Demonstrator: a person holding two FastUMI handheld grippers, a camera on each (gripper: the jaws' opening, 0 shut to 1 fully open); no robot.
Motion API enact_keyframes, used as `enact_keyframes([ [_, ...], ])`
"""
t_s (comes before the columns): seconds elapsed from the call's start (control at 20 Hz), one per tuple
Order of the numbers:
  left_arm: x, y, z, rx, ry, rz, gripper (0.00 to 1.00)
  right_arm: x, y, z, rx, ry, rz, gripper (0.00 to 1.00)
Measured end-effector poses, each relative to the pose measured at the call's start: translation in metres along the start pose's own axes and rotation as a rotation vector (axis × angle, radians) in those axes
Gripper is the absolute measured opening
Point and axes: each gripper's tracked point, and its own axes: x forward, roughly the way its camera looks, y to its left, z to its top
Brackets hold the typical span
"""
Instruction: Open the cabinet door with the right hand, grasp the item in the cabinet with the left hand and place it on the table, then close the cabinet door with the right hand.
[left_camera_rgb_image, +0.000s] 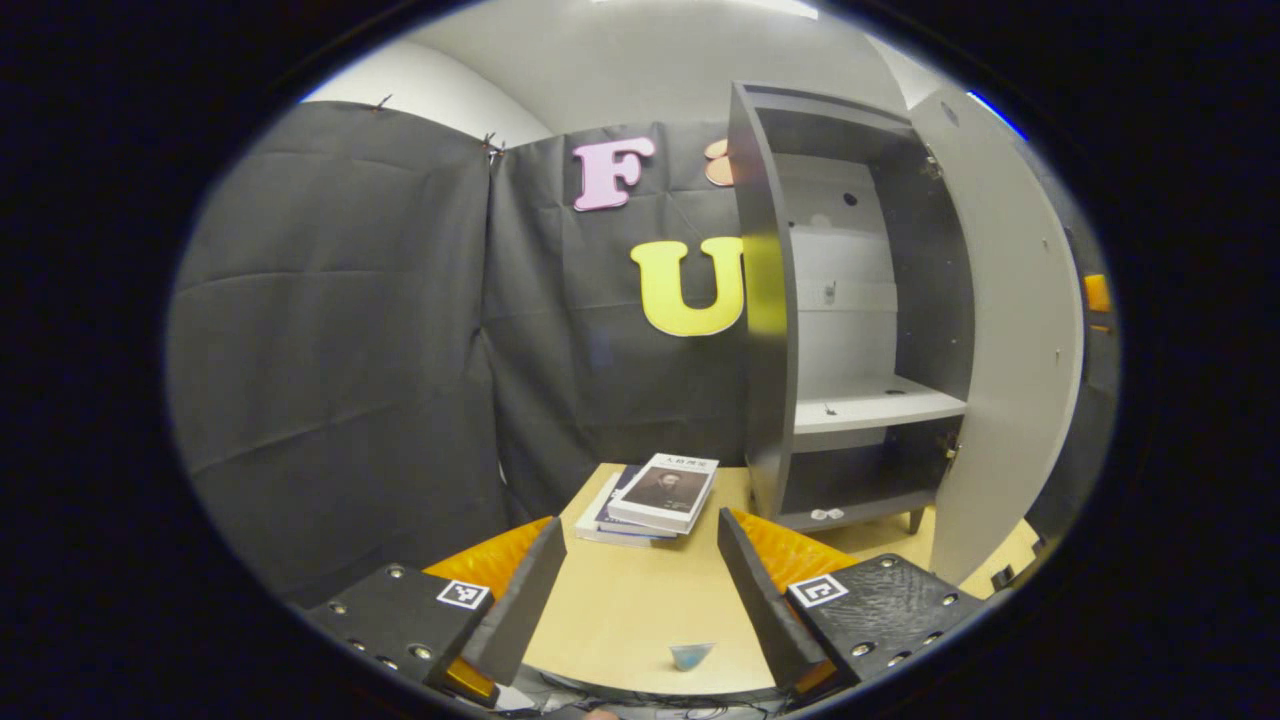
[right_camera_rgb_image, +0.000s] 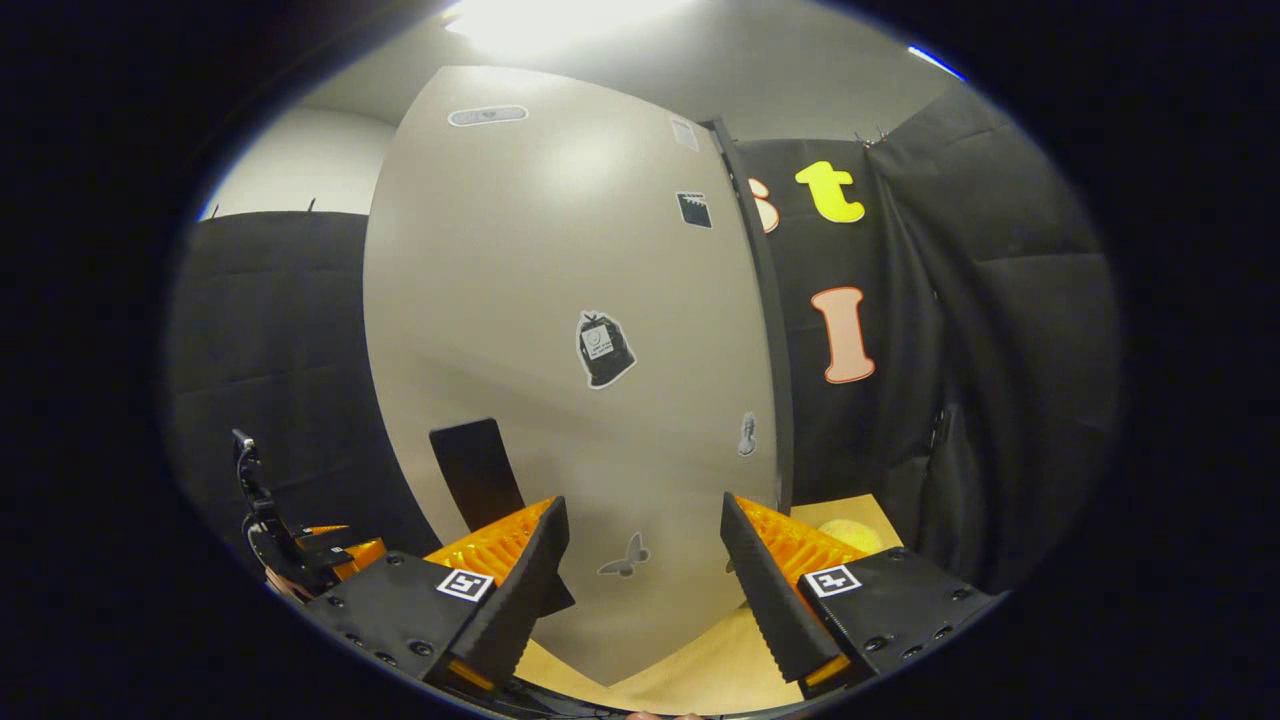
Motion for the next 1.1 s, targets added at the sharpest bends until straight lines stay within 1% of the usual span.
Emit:
enact_keyframes([
  [0.25, -0.001, 0.013, -0.004, -0.007, 0.010, 0.023, 0.92, 0.041, 0.033, 0.000, -0.015, 0.016, 0.091, 0.97],
  [0.35, 0.000, 0.018, -0.006, -0.007, 0.014, 0.033, 0.92, 0.057, 0.052, 0.002, -0.042, 0.008, 0.137, 0.97],
  [0.4, -0.002, 0.020, -0.006, -0.007, 0.016, 0.037, 0.92, 0.065, 0.061, 0.002, -0.062, 0.008, 0.159, 0.91],
  [0.5, -0.004, 0.023, -0.005, -0.005, 0.015, 0.043, 0.92, 0.081, 0.072, -0.001, -0.078, 0.021, 0.175, 0.91],
  [0.55, -0.004, 0.025, -0.002, -0.003, 0.008, 0.045, 0.92, 0.087, 0.074, -0.002, -0.069, 0.030, 0.173, 0.97],
  [0.6, -0.005, 0.025, 0.001, 0.000, 0.000, 0.043, 0.92, 0.094, 0.074, -0.002, -0.057, 0.036, 0.169, 0.93],
  [0.75, -0.004, 0.018, 0.014, 0.005, -0.032, 0.015, 0.92, 0.100, 0.064, 0.002, -0.044, 0.045, 0.130, 0.92],
  [0.8, -0.003, 0.012, 0.019, 0.000, -0.038, -0.003, 0.92, 0.097, 0.059, 0.000, -0.043, 0.055, 0.105, 0.98],
  [0.95, 0.005, -0.009, 0.029, -0.022, -0.047, -0.069, 0.92, 0.082, 0.040, 0.006, -0.033, 0.057, 0.038, 0.97],
  [1.1, 0.009, -0.038, 0.047, -0.038, -0.060, -0.151, 0.92, 0.054, 0.003, 0.012, -0.044, 0.054, -0.069, 0.97],
])
